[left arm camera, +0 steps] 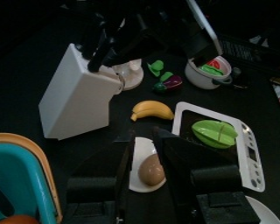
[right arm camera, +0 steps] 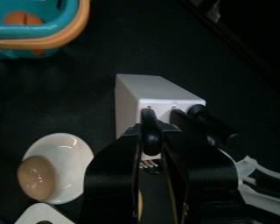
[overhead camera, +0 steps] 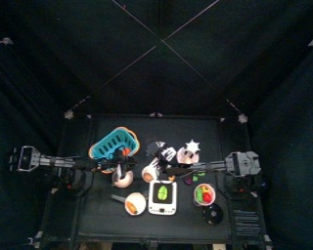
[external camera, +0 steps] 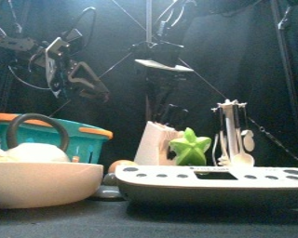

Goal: Grab cleaver

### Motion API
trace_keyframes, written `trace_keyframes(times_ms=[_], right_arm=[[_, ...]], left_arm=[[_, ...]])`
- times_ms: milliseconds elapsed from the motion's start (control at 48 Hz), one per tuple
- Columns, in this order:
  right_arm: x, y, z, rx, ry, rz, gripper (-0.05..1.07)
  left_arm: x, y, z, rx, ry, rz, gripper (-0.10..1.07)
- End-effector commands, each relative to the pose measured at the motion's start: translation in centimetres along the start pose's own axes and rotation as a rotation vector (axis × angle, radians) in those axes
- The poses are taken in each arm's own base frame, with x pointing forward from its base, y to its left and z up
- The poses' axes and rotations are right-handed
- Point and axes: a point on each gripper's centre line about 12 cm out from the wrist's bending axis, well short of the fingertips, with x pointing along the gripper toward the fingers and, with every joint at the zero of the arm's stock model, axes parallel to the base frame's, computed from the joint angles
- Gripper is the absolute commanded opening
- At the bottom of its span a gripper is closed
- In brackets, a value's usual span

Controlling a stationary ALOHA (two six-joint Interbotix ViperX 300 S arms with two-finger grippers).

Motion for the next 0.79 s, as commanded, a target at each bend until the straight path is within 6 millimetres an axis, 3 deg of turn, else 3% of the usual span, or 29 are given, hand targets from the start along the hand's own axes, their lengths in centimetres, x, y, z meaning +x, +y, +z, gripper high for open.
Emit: trace_keyframes(times_ms=[0,208,500,771], right_arm=[[-2.3,-0.6,1.6,0.021,-0.084,0.073,0.53],[-2.7,0.3,1.1,0.014,-0.135,0.259,0.53],[-2.3,-1.5,0.0,0.051,-0.137,0.375,0.53],[-1.8,-1.8,-1.1,0.058,-0.194,0.566,0.53]], left_arm=[[0.1,-0.1,0.6,-0.004,-0.020,-0.002,0.68],[0.1,-0.1,0.6,-0.010,-0.018,-0.001,0.68],[0.1,-0.1,0.6,-0.010,-0.018,0.001,0.68],[0.4,0.0,0.3,-0.010,-0.006,0.004,0.68]])
